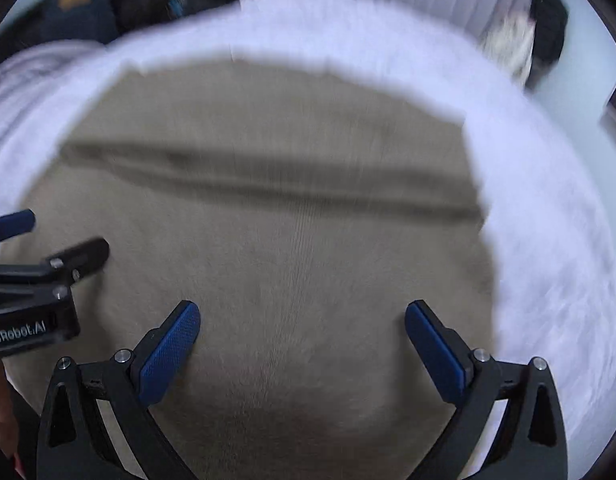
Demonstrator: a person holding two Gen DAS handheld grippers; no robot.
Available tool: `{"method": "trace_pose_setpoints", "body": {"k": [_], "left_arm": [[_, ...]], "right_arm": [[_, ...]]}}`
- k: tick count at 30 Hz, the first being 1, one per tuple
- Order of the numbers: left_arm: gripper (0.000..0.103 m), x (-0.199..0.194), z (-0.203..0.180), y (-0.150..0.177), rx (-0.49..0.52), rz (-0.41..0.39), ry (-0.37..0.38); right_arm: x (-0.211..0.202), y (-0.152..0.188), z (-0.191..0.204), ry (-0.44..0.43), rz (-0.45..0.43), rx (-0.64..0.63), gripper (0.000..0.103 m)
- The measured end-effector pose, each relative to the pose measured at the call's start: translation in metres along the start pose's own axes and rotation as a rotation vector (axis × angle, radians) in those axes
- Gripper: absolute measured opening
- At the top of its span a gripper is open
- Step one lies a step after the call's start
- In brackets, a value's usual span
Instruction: Fold small clothes
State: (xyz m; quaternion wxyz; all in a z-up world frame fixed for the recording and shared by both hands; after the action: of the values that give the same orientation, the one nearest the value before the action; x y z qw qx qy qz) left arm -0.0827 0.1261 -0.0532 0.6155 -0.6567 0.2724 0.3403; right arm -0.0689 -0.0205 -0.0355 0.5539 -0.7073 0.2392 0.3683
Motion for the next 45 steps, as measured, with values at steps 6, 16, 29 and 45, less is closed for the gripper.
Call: {"method": "trace_pose_setpoints", "body": {"k": [6, 16, 29, 45], "left_arm": [[0.103, -0.06, 0.009, 0.061, 0.083, -0.121, 0.033], [0.103, -0.115, 0.035, 0.089, 0.226, -0.208, -0.008], [0.103, -0.015, -0.004, 0.0, 0.094, -0.034, 0.007], [0.103, -0.101, 0.077, 0.054, 0.121, -0.235, -0.007]], "right_arm": [[-0.057, 0.067, -0.001, -0.076, -0.243, -0.031, 0.102], [-0.122, 0.139, 0.0, -0.178, -0.229, -0.284, 0.102], [-0.031, 0.005, 0.017, -0.104, -0.094, -0.057, 0.102], [-0.127, 0.124, -0.029, -0.101, -0.226, -0.318, 0.102]]}}
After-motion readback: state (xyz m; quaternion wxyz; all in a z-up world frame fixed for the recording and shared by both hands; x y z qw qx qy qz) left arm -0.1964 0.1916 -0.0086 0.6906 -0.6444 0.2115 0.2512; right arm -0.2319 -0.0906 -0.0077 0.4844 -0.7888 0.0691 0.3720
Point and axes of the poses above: each gripper's, at about its wrist camera, not at the fingertips, and x roughly the way its jaws point, z to its left, y to its underside, the point moved 6 cm from there along x, roughly the way its jaws point, and after that the axes turned 14 degrees about -z, right-handed, at the moved point
